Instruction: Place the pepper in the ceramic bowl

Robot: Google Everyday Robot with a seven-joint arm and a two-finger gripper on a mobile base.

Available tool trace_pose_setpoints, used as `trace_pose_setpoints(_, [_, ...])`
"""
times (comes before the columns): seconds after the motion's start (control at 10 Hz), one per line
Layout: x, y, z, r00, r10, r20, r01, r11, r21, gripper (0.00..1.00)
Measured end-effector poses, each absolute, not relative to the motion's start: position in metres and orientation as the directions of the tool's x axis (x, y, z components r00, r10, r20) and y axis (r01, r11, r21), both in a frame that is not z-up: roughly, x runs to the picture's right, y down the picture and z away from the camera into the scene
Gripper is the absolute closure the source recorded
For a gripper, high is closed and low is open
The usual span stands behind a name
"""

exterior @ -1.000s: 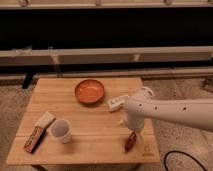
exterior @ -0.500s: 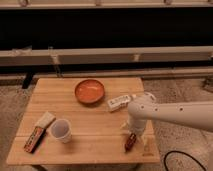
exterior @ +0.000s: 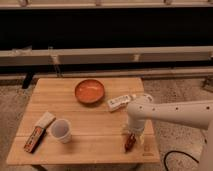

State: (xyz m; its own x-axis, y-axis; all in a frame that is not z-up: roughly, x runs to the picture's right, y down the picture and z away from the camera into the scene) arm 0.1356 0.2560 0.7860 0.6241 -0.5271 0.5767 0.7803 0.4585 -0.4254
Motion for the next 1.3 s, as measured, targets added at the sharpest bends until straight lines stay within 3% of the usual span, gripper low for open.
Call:
trace_pose_setpoints(0.5, [0.132,0.257,0.789,0.621,-0.533,0.574,0.783,0.448,-0.432,0.97])
trace_pose_setpoints(1.3, [0.099,0.209,0.778,0.55,-0.576,0.605,0.835,0.389,-0.388,1.0])
